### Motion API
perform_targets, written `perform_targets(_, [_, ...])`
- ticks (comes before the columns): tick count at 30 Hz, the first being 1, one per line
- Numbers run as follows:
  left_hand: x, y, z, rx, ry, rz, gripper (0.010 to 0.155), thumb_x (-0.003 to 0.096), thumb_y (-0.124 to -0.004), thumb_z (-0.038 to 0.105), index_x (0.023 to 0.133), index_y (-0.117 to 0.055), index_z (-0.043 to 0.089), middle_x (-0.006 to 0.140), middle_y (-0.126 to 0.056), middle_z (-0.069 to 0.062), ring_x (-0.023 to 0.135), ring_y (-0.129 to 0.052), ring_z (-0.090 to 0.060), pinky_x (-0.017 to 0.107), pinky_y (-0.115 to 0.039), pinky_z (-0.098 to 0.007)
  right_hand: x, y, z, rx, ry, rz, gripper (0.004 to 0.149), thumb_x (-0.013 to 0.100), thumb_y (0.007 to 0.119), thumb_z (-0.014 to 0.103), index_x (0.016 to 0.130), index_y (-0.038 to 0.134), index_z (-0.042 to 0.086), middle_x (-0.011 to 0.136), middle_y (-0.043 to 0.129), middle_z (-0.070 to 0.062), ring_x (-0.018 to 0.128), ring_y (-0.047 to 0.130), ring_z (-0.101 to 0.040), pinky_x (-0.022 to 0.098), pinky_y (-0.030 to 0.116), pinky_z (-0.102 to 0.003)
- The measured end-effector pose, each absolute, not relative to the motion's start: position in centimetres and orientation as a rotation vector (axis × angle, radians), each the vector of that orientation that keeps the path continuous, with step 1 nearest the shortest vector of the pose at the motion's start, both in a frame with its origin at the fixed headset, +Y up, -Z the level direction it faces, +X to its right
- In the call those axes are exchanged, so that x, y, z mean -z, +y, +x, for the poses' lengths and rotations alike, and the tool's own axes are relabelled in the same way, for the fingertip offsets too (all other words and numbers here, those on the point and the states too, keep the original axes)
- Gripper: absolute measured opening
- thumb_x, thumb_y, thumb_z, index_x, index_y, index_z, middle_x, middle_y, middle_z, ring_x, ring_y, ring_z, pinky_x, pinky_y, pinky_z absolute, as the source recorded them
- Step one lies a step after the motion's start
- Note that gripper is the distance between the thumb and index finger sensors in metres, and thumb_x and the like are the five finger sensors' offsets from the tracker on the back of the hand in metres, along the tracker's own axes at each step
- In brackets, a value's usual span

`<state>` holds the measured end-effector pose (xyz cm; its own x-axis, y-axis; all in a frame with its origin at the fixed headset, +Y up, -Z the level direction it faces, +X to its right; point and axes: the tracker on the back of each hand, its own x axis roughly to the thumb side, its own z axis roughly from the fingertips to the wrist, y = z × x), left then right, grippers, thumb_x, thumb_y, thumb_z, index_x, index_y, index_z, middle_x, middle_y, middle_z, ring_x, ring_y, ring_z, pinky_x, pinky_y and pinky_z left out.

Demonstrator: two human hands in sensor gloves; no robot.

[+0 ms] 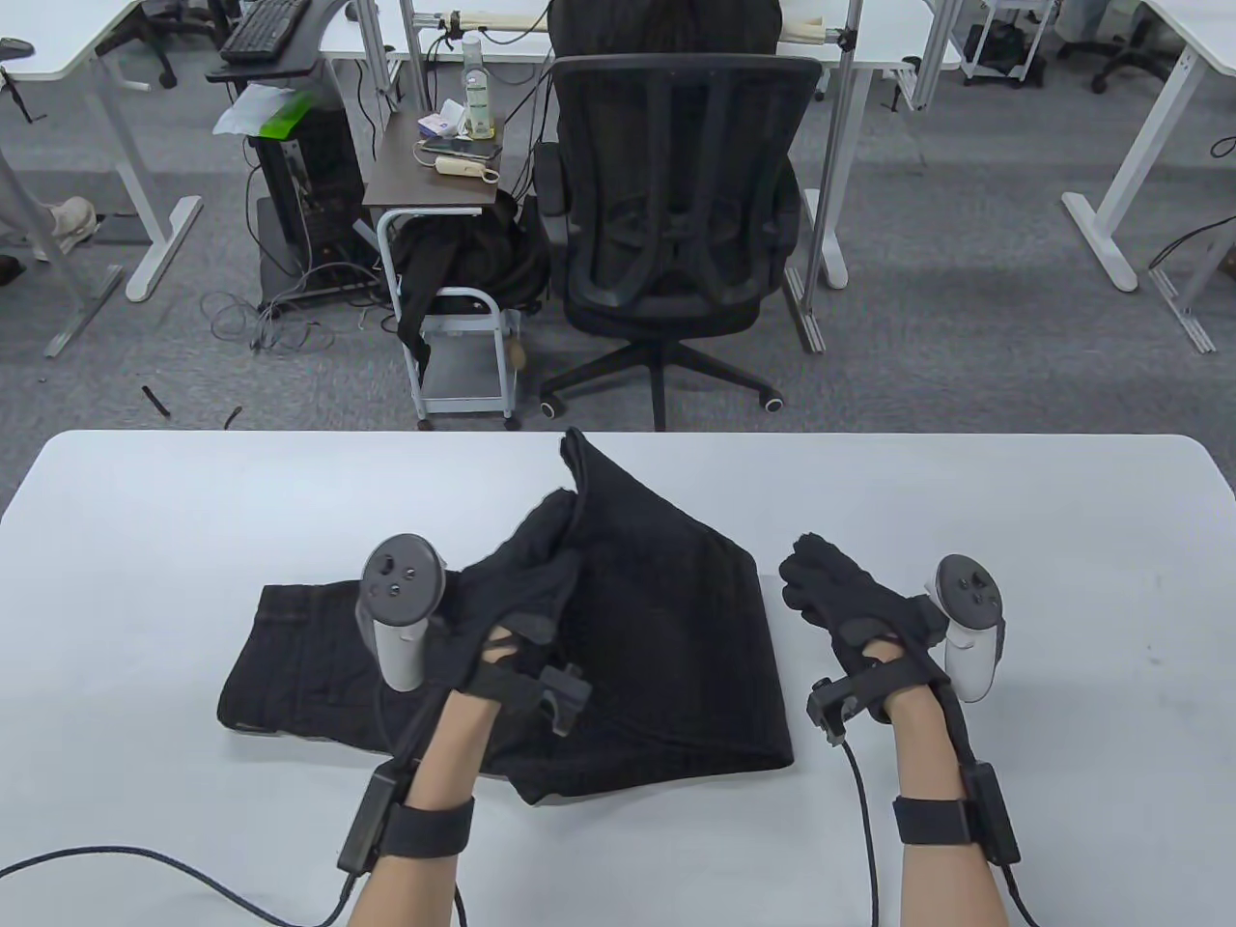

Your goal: Fold trousers

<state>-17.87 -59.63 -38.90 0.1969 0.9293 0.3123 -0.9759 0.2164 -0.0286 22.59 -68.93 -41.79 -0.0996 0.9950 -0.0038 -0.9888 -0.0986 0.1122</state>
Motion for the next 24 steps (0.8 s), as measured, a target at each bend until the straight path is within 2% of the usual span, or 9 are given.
perform_targets(2, [38.7,-58.6,-20.3,-1.286,-0.216,0.258,0.056,0.0489,-0.082,0.016,0.102,-0.064,0.018,0.099,-0.087,-0.013,0.076,-0.099,-0.035,0.049,-0.087,-0.044,41.9,-69.0,22.3,-1.679,0.120,0.097,0.059,0.051,0.071,0.030,0.104,0.059,0.008,0.101,0.070,-0.022,0.085,0.078,-0.046,0.064,0.064,-0.061])
perform_targets(5, [38.6,-57.7,-24.2,-1.149,-0.100,0.271,0.057,0.0490,-0.082,0.016,0.103,-0.063,0.019,0.100,-0.086,-0.013,0.077,-0.099,-0.036,0.049,-0.087,-0.044,42.0,-69.1,22.1,-1.679,0.143,0.106,0.058,0.051,0.070,0.030,0.104,0.059,0.008,0.101,0.070,-0.022,0.085,0.078,-0.046,0.064,0.063,-0.061])
perform_targets(10, [39.4,-58.4,-30.5,-1.030,0.089,0.242,0.057,0.0490,-0.081,0.015,0.103,-0.063,0.020,0.102,-0.085,-0.012,0.077,-0.099,-0.036,0.048,-0.087,-0.043,42.2,-69.6,21.7,-1.698,0.168,0.102,0.058,0.051,0.070,0.030,0.104,0.059,0.008,0.101,0.070,-0.022,0.085,0.078,-0.046,0.064,0.063,-0.061])
perform_targets(12, [40.0,-59.7,-32.5,-0.971,0.177,0.200,0.057,0.0493,-0.081,0.015,0.103,-0.062,0.021,0.103,-0.083,-0.012,0.078,-0.098,-0.036,0.048,-0.087,-0.043,42.2,-69.8,21.6,-1.702,0.180,0.100,0.059,0.051,0.070,0.030,0.104,0.059,0.008,0.101,0.070,-0.022,0.085,0.078,-0.046,0.064,0.063,-0.061])
perform_targets(17, [41.6,-64.9,-36.9,-0.786,0.391,0.094,0.058,0.0492,-0.080,0.014,0.104,-0.060,0.020,0.105,-0.081,-0.013,0.079,-0.097,-0.037,0.047,-0.086,-0.044,42.3,-70.1,21.3,-1.732,0.214,0.108,0.058,0.051,0.070,0.030,0.104,0.060,0.008,0.101,0.070,-0.022,0.085,0.078,-0.047,0.064,0.063,-0.061])
perform_targets(24, [42.3,-69.2,-39.0,-0.555,0.493,0.053,0.059,0.0495,-0.080,0.014,0.104,-0.059,0.021,0.106,-0.079,-0.012,0.081,-0.096,-0.037,0.049,-0.085,-0.046,42.7,-70.9,21.5,-1.752,0.242,0.085,0.059,0.051,0.071,0.030,0.104,0.059,0.008,0.101,0.070,-0.022,0.085,0.077,-0.047,0.064,0.063,-0.062])
